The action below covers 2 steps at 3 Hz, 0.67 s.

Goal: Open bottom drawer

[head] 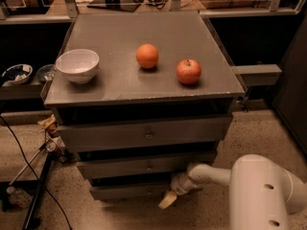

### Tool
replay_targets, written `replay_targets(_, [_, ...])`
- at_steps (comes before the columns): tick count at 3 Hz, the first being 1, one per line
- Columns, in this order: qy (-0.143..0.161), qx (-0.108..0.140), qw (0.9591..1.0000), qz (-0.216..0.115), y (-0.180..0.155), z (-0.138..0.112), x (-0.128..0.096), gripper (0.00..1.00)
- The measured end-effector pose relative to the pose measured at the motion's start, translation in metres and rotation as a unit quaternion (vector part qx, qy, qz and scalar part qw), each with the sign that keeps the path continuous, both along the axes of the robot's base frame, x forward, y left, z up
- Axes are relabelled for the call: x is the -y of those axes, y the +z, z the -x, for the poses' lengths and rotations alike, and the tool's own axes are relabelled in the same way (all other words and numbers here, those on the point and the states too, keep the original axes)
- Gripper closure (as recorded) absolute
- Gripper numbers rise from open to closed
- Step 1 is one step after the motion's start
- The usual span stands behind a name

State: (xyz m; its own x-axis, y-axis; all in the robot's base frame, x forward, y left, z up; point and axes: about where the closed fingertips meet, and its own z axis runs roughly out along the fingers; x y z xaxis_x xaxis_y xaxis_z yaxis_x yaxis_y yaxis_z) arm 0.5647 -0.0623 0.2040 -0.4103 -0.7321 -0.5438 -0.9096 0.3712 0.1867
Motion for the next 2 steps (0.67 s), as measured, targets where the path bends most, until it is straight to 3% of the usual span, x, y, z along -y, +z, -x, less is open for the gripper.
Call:
replay_targets(1, [0.000, 0.000, 1.0000, 0.000, 0.0000, 0.0000, 0.0000, 0.18])
replay_targets(2, [0.000, 0.000, 1.0000, 0.000, -0.0001, 0.0001, -0.0001, 0.49])
